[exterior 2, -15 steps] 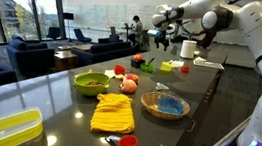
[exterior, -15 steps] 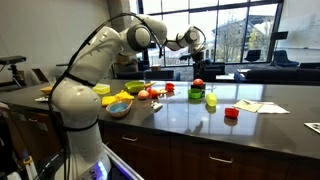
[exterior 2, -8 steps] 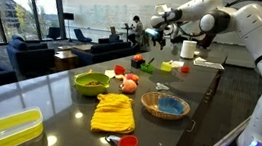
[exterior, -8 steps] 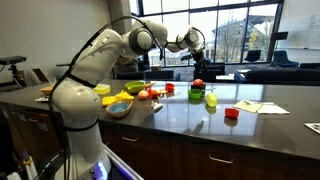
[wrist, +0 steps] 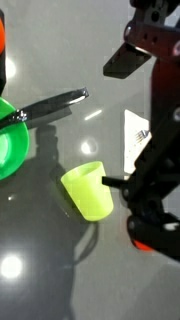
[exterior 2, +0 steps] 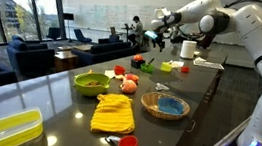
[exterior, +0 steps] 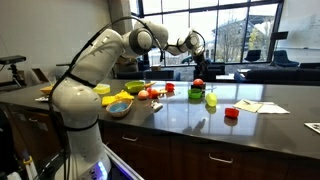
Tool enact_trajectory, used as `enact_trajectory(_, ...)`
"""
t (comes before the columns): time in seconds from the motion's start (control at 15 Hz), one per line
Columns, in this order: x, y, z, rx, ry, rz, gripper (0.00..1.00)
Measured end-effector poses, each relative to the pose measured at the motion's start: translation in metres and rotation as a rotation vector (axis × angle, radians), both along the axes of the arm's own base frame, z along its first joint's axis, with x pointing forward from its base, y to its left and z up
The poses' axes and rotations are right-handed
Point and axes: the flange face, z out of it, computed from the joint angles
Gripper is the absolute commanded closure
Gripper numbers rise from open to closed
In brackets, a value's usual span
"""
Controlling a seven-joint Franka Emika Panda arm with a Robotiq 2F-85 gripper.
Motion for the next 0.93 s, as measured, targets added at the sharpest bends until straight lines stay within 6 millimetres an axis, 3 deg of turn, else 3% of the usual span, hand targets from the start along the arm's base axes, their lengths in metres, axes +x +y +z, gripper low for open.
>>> enact_trajectory(0.4,0.016,0.020,0.007,-0.018,-0.144,-0.040,0.00)
enact_trajectory(0.53,0.019,0.007,-0.002,-0.037,-0.077,-0.084,0.00)
enact_trajectory(0.93,0.019,0.008,-0.005,-0.036,-0.073,-0.082,0.00)
